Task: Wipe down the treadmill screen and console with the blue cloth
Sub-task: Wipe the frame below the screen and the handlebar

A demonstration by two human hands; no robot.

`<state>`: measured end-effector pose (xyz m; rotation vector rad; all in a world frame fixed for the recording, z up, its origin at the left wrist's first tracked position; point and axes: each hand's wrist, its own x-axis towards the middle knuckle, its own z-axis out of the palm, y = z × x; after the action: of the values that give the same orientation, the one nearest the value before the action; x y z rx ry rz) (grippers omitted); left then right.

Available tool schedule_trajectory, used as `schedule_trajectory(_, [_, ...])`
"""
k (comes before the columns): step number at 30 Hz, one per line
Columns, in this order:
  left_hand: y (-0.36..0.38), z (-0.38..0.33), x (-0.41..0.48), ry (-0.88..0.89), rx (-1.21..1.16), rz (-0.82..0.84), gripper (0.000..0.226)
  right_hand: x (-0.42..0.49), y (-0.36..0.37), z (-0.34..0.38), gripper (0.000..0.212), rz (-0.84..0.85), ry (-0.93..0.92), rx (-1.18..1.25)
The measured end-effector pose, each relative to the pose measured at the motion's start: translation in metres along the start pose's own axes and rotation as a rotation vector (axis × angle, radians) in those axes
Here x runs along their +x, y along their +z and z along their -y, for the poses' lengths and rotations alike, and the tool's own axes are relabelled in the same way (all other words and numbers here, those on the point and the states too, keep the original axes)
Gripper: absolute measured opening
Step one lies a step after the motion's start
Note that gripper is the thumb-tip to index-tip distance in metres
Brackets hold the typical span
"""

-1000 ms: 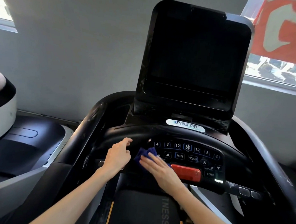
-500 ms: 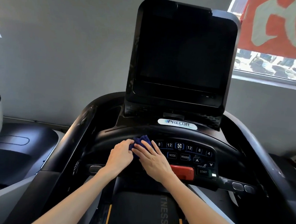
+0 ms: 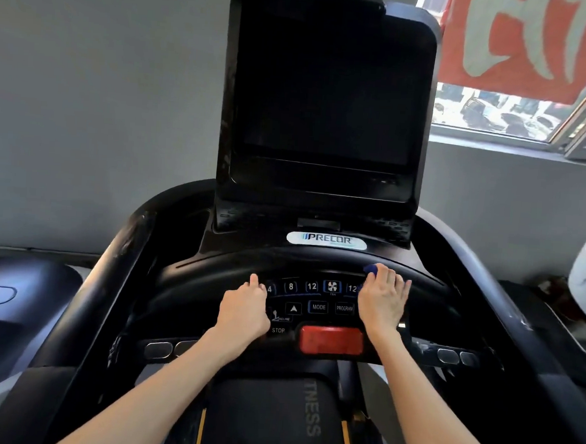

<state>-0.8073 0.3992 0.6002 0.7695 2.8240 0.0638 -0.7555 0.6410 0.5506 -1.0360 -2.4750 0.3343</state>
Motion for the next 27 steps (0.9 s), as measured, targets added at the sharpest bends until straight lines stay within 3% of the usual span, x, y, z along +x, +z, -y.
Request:
schedule_trajectory(2, [-0.002, 0.000, 0.000, -0.005, -0.010, 0.011, 0.058, -0.008, 0.007, 0.031, 0.029, 0.031, -0.081, 0.023])
schedule_trajectory(7, [-0.006, -0.005, -0.002, -0.021, 0.076, -0.070, 0.050, -0.055, 0.027, 0.130, 0.049, 0.206, -0.544, 0.135])
schedule_trajectory(10, [-0.008, 0.002, -0.002, 0.004, 0.068, -0.066, 0.053, -0.044, 0.025, 0.120, 0.051, 0.161, -0.656, 0.089])
schedule_trajectory(14, [-0.006, 0.016, 0.000, 0.048, 0.030, 0.011, 0.060, -0.004, 0.009, 0.035, 0.049, 0.031, -0.322, 0.011])
schedule_trajectory(17, [-0.007, 0.007, 0.001, 0.019, 0.027, -0.031, 0.051, 0.006, -0.003, -0.025, 0.038, 0.032, -0.100, -0.020])
schedule_trajectory(20, [-0.007, -0.002, 0.001, -0.007, 0.058, -0.075, 0.042, 0.000, 0.003, -0.028, 0.047, 0.020, 0.018, 0.027])
schedule_trajectory(27, [0.000, 0.003, -0.008, 0.041, 0.068, -0.032, 0.063, -0.056, 0.012, -0.041, 0.060, -0.086, 0.343, 0.169])
